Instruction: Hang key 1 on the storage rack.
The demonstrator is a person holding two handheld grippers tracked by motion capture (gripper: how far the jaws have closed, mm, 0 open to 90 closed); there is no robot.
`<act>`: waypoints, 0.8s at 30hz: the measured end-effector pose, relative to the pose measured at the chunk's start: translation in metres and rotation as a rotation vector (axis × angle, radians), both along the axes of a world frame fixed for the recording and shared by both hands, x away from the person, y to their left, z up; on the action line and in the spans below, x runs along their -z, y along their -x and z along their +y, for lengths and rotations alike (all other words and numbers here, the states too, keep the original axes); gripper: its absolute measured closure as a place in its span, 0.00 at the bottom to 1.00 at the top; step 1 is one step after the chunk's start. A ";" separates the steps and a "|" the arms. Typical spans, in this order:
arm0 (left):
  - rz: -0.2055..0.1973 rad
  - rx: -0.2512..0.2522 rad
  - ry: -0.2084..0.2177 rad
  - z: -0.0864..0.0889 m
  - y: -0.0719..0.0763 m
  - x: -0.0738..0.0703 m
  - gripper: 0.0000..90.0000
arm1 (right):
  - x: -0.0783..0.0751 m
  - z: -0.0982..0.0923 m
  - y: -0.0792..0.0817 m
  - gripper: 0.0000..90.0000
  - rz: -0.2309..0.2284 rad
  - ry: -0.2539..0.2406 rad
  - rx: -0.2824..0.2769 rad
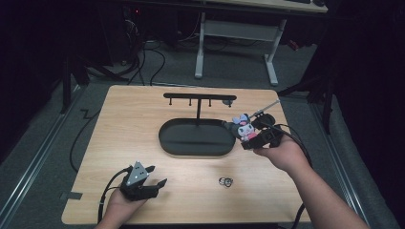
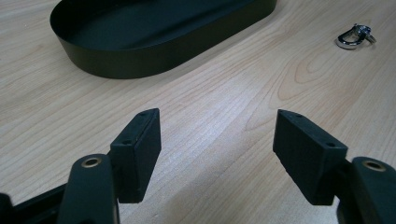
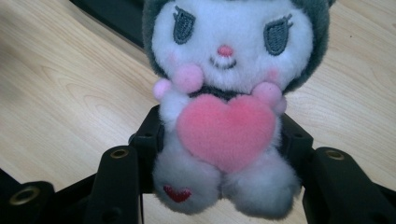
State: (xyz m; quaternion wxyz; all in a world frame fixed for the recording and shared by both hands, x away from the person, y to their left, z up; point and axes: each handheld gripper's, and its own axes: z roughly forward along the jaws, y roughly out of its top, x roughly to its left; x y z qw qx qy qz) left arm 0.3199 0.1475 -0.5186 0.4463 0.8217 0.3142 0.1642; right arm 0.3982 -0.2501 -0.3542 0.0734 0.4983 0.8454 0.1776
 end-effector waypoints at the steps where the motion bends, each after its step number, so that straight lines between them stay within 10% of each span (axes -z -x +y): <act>1: 0.000 -0.002 0.000 0.000 0.000 0.000 0.37 | 0.000 0.000 0.000 0.54 0.000 0.000 0.000; 24: -0.001 0.012 0.005 0.001 0.000 -0.001 0.37 | -0.033 0.018 -0.027 0.54 -0.009 -0.050 0.020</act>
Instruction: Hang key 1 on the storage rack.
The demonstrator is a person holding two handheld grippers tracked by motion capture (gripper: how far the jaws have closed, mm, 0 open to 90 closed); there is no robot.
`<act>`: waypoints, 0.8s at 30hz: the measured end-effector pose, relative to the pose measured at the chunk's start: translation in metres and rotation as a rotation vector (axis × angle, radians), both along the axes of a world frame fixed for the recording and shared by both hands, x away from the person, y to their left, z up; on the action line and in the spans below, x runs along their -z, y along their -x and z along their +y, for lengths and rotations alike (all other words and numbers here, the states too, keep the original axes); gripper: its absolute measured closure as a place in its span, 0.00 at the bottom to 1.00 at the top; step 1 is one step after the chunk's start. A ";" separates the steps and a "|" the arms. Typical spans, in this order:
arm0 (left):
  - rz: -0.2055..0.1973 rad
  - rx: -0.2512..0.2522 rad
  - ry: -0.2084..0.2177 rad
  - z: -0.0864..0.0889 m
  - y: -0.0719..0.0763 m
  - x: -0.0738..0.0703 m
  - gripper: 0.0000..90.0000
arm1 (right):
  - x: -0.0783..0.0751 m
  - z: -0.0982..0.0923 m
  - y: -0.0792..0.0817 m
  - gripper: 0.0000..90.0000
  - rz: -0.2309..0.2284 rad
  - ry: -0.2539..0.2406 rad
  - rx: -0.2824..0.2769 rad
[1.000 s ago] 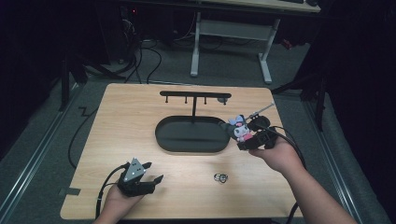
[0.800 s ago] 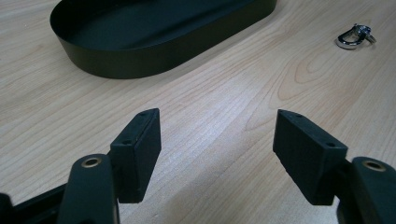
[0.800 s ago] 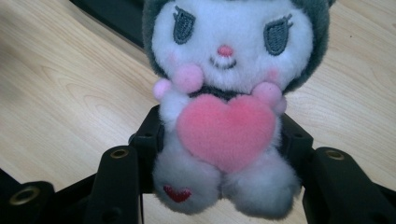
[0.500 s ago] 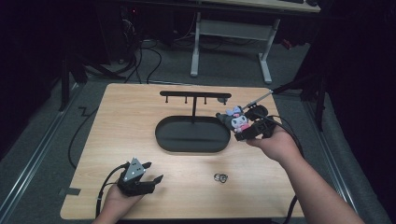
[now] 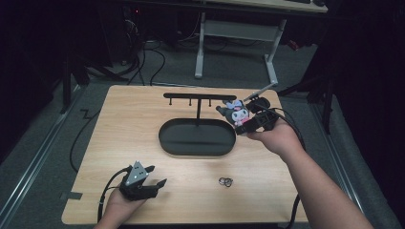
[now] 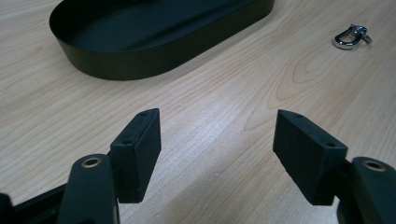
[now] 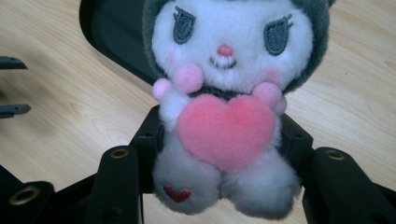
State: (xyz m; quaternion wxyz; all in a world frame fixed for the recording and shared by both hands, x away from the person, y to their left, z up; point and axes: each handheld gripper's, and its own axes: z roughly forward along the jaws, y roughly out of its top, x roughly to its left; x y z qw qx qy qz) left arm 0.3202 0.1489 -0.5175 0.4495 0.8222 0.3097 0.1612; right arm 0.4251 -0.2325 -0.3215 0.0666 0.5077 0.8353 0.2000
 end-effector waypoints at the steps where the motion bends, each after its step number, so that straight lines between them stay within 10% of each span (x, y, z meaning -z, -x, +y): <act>1: -0.001 -0.001 -0.001 0.000 0.000 0.000 0.37 | -0.002 0.001 -0.001 0.54 -0.004 -0.004 0.002; 24: 0.001 0.009 -0.008 -0.001 0.000 0.001 0.37 | -0.008 -0.006 -0.021 0.54 -0.048 0.012 0.063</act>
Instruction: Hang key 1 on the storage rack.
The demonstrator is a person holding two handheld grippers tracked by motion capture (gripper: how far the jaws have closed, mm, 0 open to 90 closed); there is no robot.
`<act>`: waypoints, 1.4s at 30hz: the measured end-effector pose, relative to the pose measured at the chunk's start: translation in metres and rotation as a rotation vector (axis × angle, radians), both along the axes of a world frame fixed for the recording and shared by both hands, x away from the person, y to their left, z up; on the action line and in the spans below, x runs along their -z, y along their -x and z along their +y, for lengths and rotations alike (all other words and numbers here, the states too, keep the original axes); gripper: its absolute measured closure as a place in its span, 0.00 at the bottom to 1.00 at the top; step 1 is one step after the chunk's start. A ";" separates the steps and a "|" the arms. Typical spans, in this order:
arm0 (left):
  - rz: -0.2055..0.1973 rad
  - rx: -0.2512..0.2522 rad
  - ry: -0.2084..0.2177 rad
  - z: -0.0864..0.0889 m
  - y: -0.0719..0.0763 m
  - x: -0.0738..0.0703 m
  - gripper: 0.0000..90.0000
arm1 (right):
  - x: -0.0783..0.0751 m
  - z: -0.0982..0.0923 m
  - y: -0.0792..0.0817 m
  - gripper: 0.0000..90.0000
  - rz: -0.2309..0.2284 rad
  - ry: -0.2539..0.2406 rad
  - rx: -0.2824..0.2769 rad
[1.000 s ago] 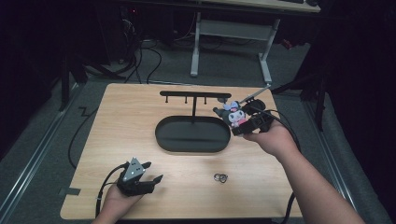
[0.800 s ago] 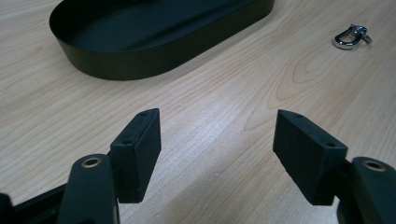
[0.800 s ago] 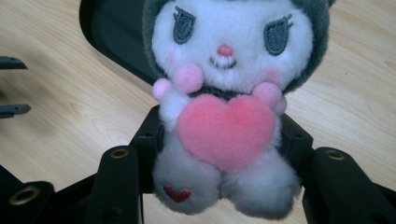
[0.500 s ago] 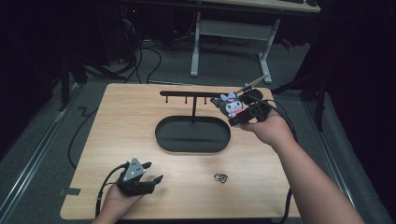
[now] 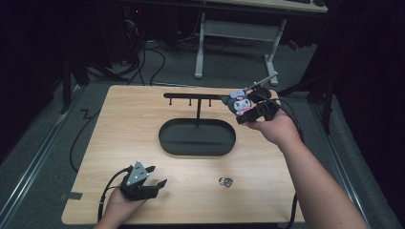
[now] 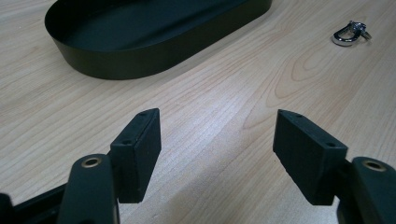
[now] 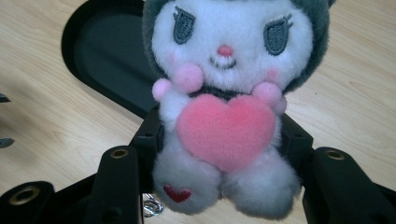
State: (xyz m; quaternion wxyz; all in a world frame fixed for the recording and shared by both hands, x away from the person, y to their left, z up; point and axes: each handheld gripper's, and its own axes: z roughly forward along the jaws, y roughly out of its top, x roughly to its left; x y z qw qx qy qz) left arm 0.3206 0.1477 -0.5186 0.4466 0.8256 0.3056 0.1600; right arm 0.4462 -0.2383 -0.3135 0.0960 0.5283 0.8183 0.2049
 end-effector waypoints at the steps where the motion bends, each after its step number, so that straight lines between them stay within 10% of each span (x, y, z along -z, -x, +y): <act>1: -0.001 0.000 -0.001 0.000 0.000 0.000 0.37 | 0.005 -0.005 0.002 0.54 0.005 -0.007 0.002; 42: 0.005 0.024 -0.034 -0.006 0.001 0.004 0.37 | 0.110 0.004 -0.011 0.52 0.036 -0.005 0.030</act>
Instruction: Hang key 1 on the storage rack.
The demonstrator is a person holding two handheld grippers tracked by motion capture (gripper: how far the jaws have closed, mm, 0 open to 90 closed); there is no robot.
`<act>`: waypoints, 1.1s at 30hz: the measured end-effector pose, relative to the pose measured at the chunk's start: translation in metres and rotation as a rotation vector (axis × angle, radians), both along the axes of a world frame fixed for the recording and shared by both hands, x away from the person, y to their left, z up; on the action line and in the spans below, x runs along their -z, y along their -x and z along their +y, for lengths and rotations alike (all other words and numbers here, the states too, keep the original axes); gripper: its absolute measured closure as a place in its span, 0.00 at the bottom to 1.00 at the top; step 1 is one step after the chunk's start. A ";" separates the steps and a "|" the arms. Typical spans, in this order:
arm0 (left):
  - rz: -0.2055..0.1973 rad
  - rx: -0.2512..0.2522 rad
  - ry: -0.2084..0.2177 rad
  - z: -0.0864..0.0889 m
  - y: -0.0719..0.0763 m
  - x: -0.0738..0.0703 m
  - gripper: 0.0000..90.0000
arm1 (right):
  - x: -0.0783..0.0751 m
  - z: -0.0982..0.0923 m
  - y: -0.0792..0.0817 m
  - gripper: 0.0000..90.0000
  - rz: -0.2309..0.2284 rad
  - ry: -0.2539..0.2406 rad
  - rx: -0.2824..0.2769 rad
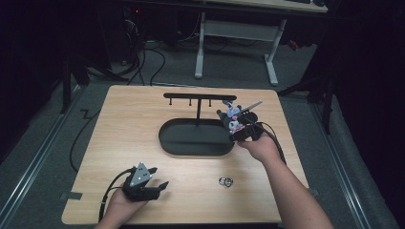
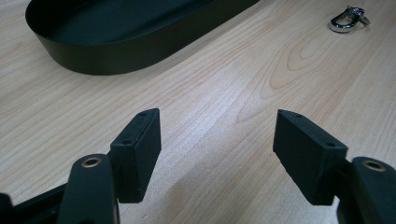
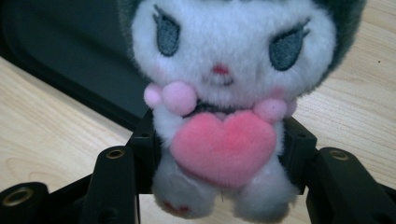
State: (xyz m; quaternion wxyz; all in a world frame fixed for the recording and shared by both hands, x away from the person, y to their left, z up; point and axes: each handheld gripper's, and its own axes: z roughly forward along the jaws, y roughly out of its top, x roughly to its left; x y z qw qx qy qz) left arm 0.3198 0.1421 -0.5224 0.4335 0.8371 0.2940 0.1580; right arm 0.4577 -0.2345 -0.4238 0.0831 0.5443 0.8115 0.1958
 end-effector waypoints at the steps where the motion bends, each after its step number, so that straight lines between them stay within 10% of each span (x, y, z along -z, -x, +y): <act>1: -0.001 -0.001 0.000 0.000 0.000 0.000 0.37 | 0.002 0.000 -0.001 0.51 -0.006 -0.007 0.002; 18: -0.003 -0.002 -0.002 0.000 -0.002 0.001 0.36 | -0.009 -0.007 0.016 0.44 -0.060 0.006 -0.009; 33: 0.000 0.004 -0.004 -0.003 0.000 0.001 0.36 | 0.035 -0.045 0.096 0.57 -0.218 -0.095 0.001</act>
